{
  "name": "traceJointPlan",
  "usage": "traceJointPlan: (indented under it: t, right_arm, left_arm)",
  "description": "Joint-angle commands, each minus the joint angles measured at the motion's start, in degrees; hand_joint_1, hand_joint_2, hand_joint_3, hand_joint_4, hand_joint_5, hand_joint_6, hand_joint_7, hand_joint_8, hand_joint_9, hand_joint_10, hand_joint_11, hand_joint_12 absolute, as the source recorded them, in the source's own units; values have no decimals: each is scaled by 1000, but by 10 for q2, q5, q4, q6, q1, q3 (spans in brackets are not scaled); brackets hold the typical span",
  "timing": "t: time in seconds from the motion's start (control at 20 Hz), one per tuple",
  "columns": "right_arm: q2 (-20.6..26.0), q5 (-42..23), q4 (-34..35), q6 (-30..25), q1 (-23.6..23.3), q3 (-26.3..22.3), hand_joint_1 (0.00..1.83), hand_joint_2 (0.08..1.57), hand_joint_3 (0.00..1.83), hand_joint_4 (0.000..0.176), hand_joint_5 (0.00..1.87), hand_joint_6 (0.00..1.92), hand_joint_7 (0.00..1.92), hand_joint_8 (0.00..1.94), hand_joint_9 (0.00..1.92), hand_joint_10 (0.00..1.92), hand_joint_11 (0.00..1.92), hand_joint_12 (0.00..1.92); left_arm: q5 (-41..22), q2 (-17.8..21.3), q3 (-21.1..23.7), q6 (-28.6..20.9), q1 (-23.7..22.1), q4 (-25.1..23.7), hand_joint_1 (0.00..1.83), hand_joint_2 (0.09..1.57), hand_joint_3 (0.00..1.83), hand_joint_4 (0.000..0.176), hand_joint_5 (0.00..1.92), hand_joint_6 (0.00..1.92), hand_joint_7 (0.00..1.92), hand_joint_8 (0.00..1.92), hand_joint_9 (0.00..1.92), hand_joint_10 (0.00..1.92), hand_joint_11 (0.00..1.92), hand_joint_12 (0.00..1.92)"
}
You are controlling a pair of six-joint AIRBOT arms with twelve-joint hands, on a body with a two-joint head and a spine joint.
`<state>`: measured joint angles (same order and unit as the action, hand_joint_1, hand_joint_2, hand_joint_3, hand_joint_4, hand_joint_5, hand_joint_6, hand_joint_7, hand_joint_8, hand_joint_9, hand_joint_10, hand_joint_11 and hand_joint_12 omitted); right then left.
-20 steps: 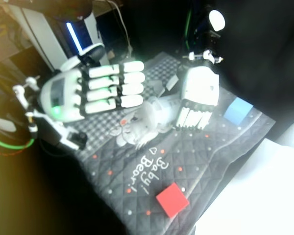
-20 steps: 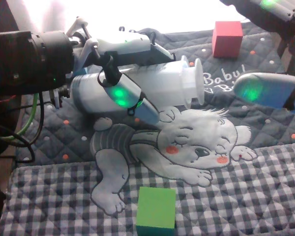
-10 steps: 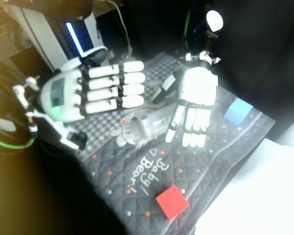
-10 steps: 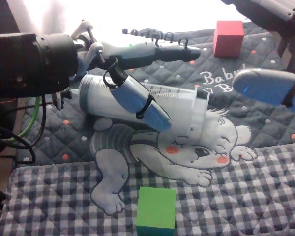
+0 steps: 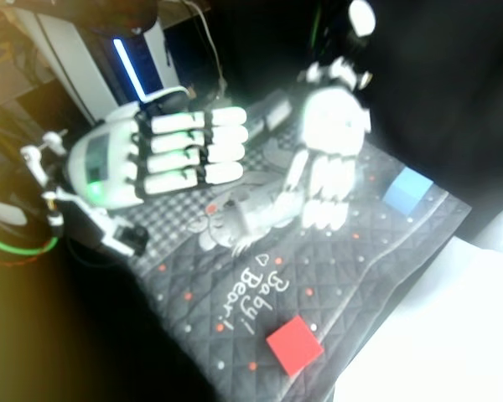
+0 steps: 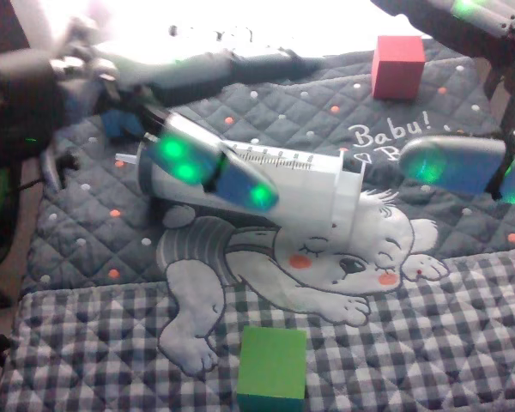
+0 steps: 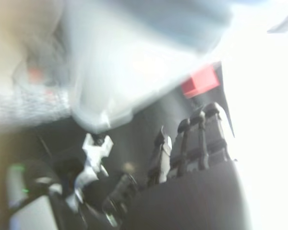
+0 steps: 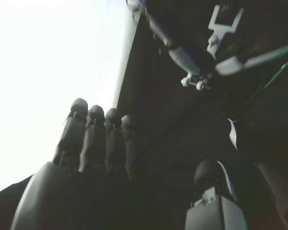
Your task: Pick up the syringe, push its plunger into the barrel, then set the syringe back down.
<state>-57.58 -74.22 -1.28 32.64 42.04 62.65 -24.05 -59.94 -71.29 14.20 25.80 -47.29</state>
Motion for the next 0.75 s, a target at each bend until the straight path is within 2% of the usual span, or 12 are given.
traceJointPlan:
  t: [0.0,0.05,0.1,0.15,0.2,0.25,0.3,0.35,0.4,0.45,0.6,0.7]
  right_arm:
    - [4,-70,7,-1,-9,-3,46,1390,33,175,317,1,122,0,32,0,23,10]
    - [5,-70,7,0,-9,-3,8,1488,20,176,340,3,136,3,12,0,4,1]
    - [7,-70,7,2,-9,-4,1,1537,27,176,338,1,125,0,2,0,0,0]
    - [8,-71,7,3,-9,-4,0,1543,23,176,358,8,148,9,30,11,10,4]
    - [8,-72,7,3,-9,-4,0,1514,6,176,299,0,122,0,27,7,0,0]
    - [8,-72,7,3,-9,-4,0,1514,6,176,299,0,122,0,27,7,0,0]
    - [8,-75,7,4,-9,-4,0,1538,15,176,260,0,107,0,5,1,0,0]
    - [9,-77,7,7,-9,-4,0,1519,5,176,239,0,91,0,0,0,0,0]
    - [9,-78,7,9,-9,-4,0,1507,0,176,259,9,103,6,0,0,0,0]
    - [9,-81,7,12,-9,-4,0,1500,0,176,271,14,108,8,0,0,0,0]
    - [8,-87,7,20,-9,-4,0,1542,12,176,239,1,87,0,20,6,11,4]
    - [9,-93,7,23,-9,-4,0,1565,44,176,221,1,72,0,15,3,11,4]
  left_arm:
    - [-73,12,11,106,-13,38,572,1140,42,33,0,0,0,0,0,0,0,0]
    - [-82,21,19,106,-13,46,363,1104,3,40,0,0,0,0,0,0,0,0]
    - [-107,48,41,106,-13,73,547,1219,16,121,58,6,0,0,0,0,0,0]
    - [-122,62,52,166,-13,85,447,1152,0,145,50,1,0,0,0,0,0,0]
    - [-151,93,76,166,-9,114,90,1225,17,170,1,0,0,0,0,0,0,0]
    - [-158,98,80,166,-8,121,90,1225,17,170,1,0,0,0,0,0,0,0]
    - [-182,117,96,216,4,151,114,1271,39,101,35,13,0,0,0,0,0,0]
    - [-209,137,113,216,19,183,200,1283,62,161,112,67,211,349,0,883,0,1537]
    - [-229,146,121,215,29,203,226,1279,86,173,118,100,183,591,0,1164,0,1844]
    - [-250,156,129,215,44,226,229,1257,138,175,93,165,143,721,0,1236,0,1906]
    - [-316,176,143,329,80,282,231,1161,341,176,5,377,102,828,0,1262,0,1921]
    - [-350,183,150,331,97,310,232,1152,359,176,0,390,101,829,0,1262,0,1921]
